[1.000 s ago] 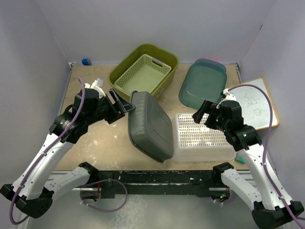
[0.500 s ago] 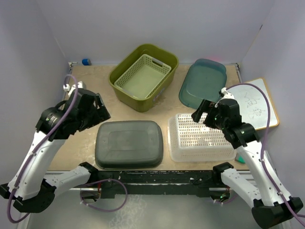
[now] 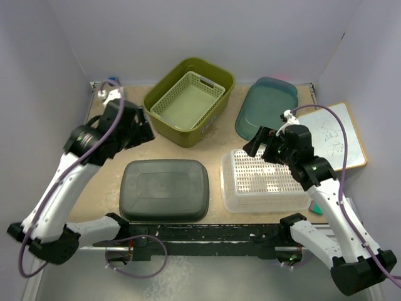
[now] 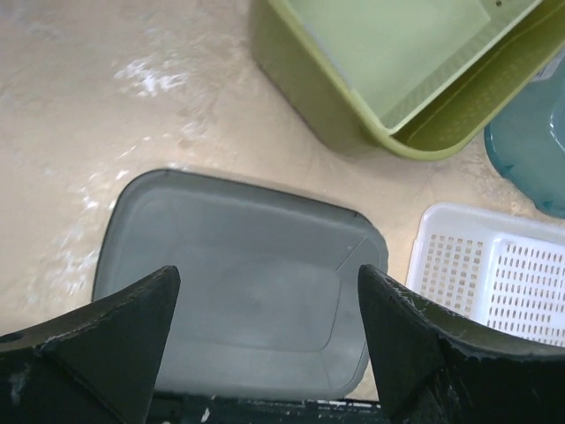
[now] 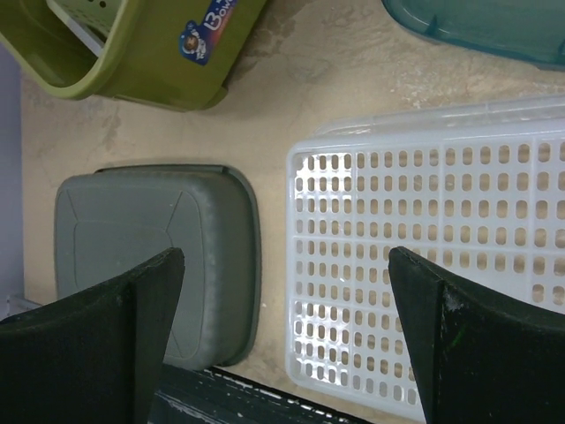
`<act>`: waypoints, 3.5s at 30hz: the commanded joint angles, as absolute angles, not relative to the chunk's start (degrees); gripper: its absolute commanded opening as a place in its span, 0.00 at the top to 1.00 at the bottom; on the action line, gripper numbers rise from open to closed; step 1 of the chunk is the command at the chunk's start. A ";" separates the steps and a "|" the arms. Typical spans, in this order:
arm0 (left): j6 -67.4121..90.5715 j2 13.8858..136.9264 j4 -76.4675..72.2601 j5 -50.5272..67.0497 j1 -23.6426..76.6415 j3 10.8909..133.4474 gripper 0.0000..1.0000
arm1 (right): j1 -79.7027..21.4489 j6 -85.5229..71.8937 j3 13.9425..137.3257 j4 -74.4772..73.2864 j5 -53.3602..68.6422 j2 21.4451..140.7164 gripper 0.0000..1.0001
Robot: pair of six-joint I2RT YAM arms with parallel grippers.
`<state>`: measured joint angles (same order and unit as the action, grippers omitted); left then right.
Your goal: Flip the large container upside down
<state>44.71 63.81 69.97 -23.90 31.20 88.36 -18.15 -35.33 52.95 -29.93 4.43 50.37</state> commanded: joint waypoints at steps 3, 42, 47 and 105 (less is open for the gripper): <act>30.12 78.33 52.33 -16.98 31.38 95.33 0.23 | -18.80 -34.47 55.29 -25.56 8.24 51.62 0.00; -1.23 135.80 53.95 11.60 28.16 129.05 0.56 | -18.90 -34.57 66.95 -36.23 1.23 64.63 0.00; 0.36 131.34 52.81 8.72 28.04 131.27 1.00 | -18.90 -34.80 67.06 -36.04 1.27 65.19 0.00; 141.41 86.14 -98.66 47.19 -24.05 57.28 1.00 | -19.42 -31.81 66.05 -27.70 12.83 64.00 0.00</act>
